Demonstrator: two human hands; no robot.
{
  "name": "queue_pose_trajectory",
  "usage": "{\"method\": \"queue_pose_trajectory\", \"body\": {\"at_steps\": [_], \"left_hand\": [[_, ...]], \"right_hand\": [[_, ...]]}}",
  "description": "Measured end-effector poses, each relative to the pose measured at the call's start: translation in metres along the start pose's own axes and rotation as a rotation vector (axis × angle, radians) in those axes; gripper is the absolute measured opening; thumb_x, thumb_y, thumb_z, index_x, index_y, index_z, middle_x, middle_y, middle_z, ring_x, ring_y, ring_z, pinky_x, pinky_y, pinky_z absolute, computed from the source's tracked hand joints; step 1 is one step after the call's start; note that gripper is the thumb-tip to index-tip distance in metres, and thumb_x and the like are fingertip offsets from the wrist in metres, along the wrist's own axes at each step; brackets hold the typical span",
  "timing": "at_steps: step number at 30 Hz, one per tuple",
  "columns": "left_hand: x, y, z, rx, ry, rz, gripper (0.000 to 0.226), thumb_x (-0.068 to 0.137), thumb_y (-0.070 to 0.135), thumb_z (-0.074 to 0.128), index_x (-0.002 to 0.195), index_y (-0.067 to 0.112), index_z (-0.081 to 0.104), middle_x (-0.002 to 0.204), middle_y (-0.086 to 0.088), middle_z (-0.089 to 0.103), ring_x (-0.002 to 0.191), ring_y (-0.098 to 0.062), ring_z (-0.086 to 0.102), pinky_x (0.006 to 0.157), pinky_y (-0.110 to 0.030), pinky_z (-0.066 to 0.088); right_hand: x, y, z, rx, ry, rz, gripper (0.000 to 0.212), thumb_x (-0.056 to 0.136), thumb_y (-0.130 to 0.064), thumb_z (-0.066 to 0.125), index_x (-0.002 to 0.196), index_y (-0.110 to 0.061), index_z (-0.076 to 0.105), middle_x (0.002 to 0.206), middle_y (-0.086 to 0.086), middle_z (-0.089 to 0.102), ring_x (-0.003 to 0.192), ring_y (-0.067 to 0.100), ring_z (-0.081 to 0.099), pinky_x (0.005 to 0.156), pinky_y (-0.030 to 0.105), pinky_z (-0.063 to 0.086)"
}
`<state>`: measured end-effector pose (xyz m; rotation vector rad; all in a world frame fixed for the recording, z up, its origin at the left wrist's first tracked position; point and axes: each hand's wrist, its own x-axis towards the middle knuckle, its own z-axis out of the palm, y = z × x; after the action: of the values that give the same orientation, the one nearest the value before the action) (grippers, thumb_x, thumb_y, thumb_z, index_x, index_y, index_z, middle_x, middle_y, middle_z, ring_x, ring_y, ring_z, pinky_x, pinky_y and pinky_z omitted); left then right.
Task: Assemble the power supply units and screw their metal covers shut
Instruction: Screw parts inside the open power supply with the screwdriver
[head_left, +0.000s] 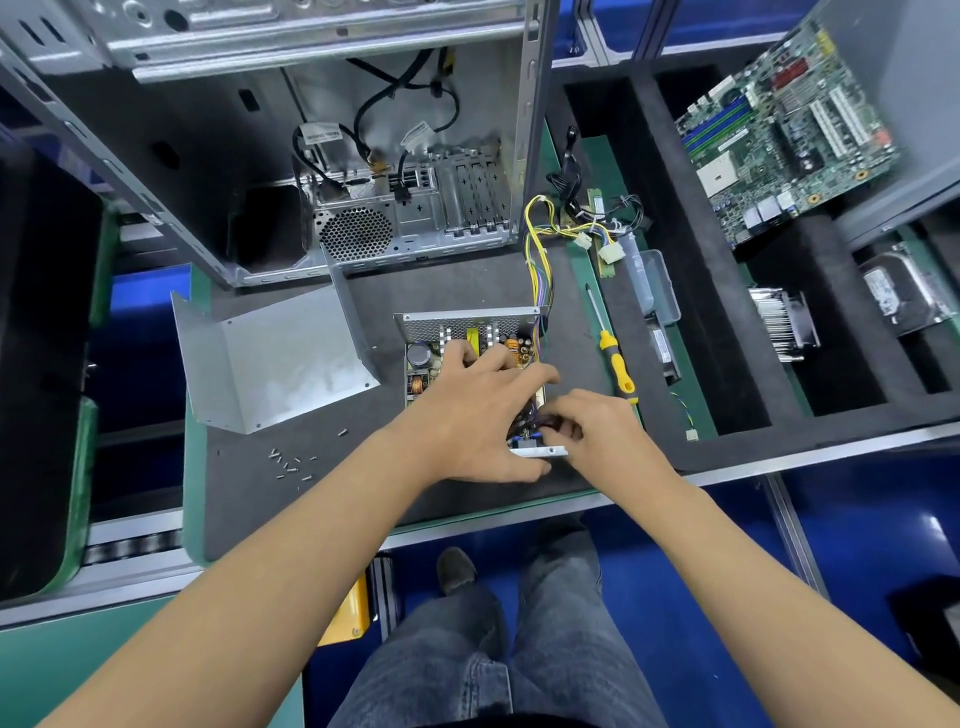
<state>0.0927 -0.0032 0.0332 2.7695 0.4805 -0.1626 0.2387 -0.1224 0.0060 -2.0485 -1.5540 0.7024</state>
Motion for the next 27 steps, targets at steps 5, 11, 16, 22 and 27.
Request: {"method": "queue_pose_trajectory", "body": {"at_steps": [5, 11, 16, 22, 27], "left_hand": [[0.001, 0.0, 0.0, 0.011, 0.0, -0.002, 0.081, 0.068, 0.075, 0.052, 0.133, 0.028, 0.038, 0.098, 0.008, 0.06, 0.112, -0.018, 0.041, 0.093, -0.046, 0.027], [0.0, 0.0, -0.001, -0.001, -0.003, -0.004, 0.077, 0.068, 0.075, 0.052, 0.13, 0.03, 0.039, 0.099, 0.01, 0.06, 0.111, -0.017, 0.041, 0.095, -0.049, 0.03], [-0.001, 0.002, -0.004, -0.01, 0.003, 0.001, 0.079, 0.068, 0.073, 0.056, 0.131, 0.028, 0.041, 0.099, 0.009, 0.057, 0.111, -0.019, 0.042, 0.096, -0.051, 0.031], [-0.001, 0.003, -0.006, 0.003, -0.013, -0.002, 0.079, 0.07, 0.073, 0.056, 0.133, 0.028, 0.04, 0.099, 0.009, 0.057, 0.109, -0.018, 0.041, 0.096, -0.05, 0.031], [-0.001, 0.003, -0.007, 0.009, -0.024, -0.001, 0.079, 0.071, 0.073, 0.054, 0.134, 0.028, 0.039, 0.101, 0.008, 0.059, 0.109, -0.018, 0.041, 0.096, -0.05, 0.031]], "right_hand": [[-0.001, -0.001, -0.004, -0.089, -0.05, -0.068, 0.012, 0.084, -0.003, 0.074, 0.096, -0.002, 0.075, 0.08, 0.012, 0.062, 0.068, 0.022, 0.055, 0.066, 0.028, 0.043], [0.01, -0.004, -0.01, -0.255, -0.118, -0.123, 0.013, 0.092, -0.012, 0.066, 0.099, -0.001, 0.07, 0.09, 0.012, 0.064, 0.083, 0.027, 0.06, 0.066, 0.021, 0.029], [0.012, -0.004, -0.01, -0.282, -0.158, -0.078, 0.016, 0.096, -0.017, 0.061, 0.101, -0.003, 0.068, 0.097, 0.011, 0.064, 0.089, 0.029, 0.061, 0.066, 0.026, 0.034], [0.01, -0.004, -0.01, -0.28, -0.164, -0.052, 0.017, 0.095, -0.018, 0.063, 0.102, -0.004, 0.069, 0.099, 0.011, 0.066, 0.091, 0.029, 0.062, 0.067, 0.026, 0.035], [0.01, -0.006, -0.009, -0.289, -0.174, -0.036, 0.019, 0.096, -0.018, 0.062, 0.106, -0.003, 0.068, 0.103, 0.013, 0.065, 0.096, 0.032, 0.061, 0.071, 0.03, 0.038]]}}
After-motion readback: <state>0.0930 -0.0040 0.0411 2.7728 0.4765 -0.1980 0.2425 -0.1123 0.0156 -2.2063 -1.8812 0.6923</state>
